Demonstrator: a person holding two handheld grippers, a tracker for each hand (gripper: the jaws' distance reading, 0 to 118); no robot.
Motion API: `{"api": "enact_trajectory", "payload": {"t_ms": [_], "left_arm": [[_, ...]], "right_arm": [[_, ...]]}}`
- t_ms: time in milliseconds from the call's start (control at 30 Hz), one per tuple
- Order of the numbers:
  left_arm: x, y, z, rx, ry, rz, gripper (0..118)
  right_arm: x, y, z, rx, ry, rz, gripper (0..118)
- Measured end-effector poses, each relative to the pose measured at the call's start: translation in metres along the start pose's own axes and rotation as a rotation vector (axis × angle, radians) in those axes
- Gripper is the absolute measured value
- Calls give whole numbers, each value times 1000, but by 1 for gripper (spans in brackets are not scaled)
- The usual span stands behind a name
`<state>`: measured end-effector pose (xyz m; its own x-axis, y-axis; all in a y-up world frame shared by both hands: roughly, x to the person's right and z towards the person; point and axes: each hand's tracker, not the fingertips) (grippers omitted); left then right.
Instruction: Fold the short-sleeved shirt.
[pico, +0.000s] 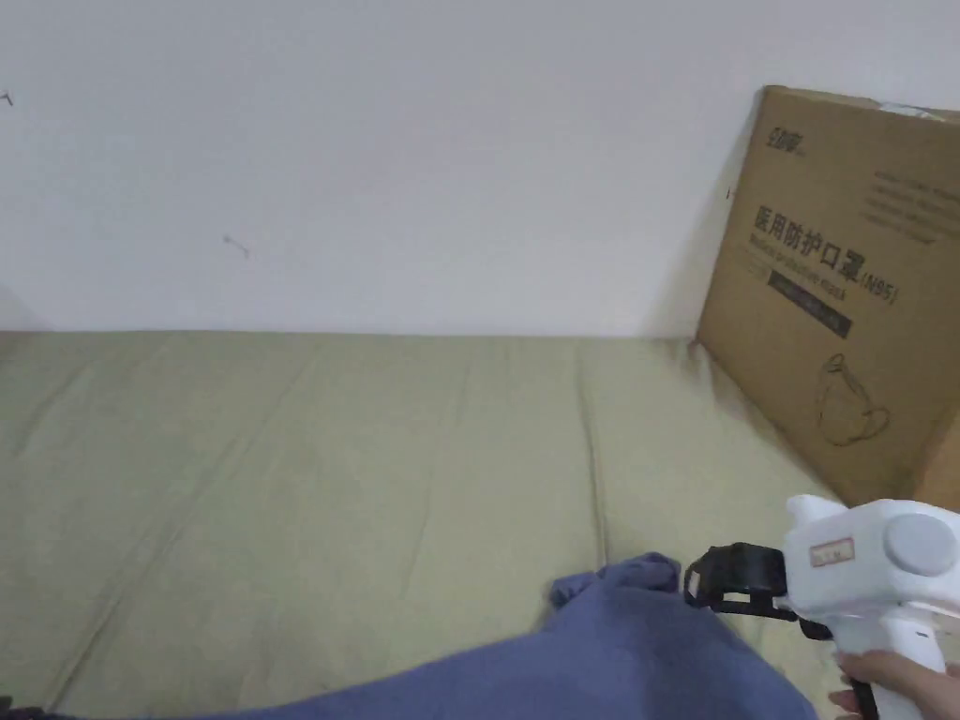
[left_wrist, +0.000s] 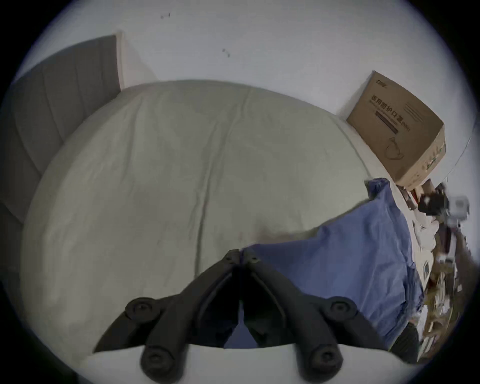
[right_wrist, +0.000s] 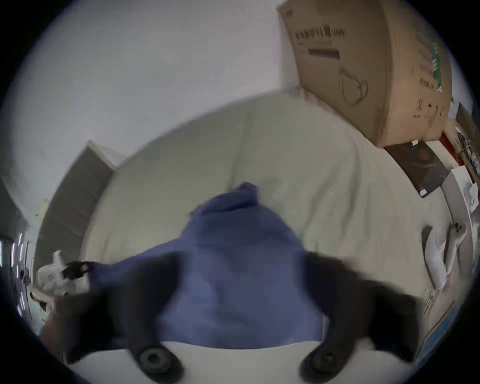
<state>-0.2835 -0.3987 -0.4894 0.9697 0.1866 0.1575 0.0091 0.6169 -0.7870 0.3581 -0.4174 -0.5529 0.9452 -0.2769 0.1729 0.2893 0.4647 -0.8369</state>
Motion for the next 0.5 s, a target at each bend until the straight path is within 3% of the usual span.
{"api": "enact_trajectory", "payload": {"t_ms": [33,133,233,300,367,400,433,500], "left_arm": [[0,3,4,1,-2,2,0],[1,6,11,3,-3,4,0],[2,7,10,-19,5,-16,0],[0,7,9,-34,9,-22,0],[2,7,15,-33,9,-16,0],[-2,7,17,-21,7,-15,0],[0,8,22,-12,6,-15,0],[5,11,36,24,17,-21,0]], "right_arm": [[2,5,-20,-8,-4,-38,118],[3,23,-66,-126,-41,-43,117],[-7,24,-95,-202,-120,54,110],[-23,18,-92,-206,-218,134,91],[-33,17,-75,-138,-193,210,70],[-38,18,-63,-131,-106,207,51],[-46,13,-45,-68,-76,209,0],[-58,10,-12,-4,-73,261,0]]}}
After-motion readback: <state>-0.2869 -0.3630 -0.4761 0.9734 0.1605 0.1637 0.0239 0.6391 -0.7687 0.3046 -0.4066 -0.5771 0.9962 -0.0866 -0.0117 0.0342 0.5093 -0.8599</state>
